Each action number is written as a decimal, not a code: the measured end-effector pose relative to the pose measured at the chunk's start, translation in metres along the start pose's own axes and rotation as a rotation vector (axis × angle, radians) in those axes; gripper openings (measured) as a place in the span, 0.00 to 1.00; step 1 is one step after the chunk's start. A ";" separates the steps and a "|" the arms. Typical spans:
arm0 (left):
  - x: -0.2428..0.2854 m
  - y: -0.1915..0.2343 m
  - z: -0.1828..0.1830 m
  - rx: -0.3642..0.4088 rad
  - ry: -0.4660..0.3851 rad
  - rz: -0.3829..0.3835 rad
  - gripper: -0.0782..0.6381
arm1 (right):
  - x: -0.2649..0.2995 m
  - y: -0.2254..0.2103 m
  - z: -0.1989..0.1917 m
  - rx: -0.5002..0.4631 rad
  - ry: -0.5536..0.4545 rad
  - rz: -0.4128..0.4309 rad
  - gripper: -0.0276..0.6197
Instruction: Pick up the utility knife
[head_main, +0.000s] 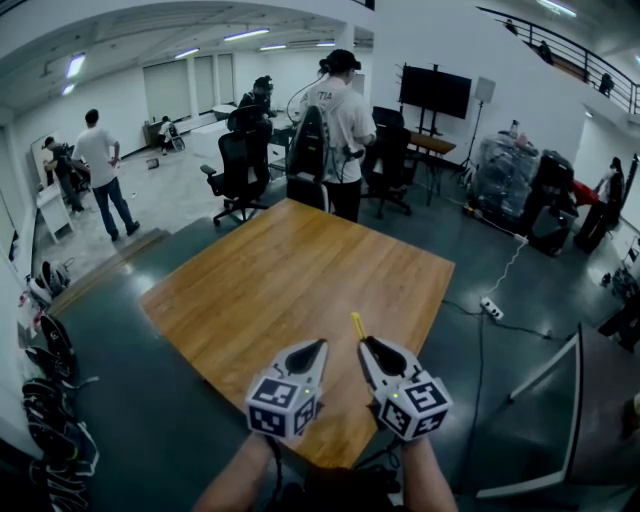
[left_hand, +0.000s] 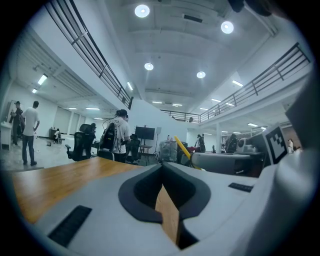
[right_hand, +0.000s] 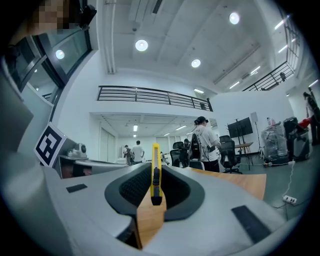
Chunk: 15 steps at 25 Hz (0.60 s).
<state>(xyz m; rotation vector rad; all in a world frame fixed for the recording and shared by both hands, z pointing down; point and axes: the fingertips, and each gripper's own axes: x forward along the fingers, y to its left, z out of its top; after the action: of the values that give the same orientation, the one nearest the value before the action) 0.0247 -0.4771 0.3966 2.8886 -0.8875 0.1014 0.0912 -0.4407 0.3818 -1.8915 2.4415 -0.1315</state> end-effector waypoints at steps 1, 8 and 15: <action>0.000 -0.001 0.000 0.000 0.000 -0.001 0.12 | 0.000 0.000 0.000 0.000 0.001 0.001 0.15; -0.002 -0.002 -0.004 0.004 0.005 -0.007 0.12 | -0.001 0.003 -0.003 0.000 0.001 0.004 0.15; 0.000 -0.007 -0.004 0.002 0.009 -0.011 0.12 | -0.004 0.001 -0.001 -0.003 0.004 -0.001 0.15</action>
<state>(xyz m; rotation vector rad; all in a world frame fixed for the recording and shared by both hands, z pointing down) 0.0282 -0.4710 0.4002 2.8921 -0.8710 0.1142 0.0912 -0.4370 0.3832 -1.8953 2.4451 -0.1312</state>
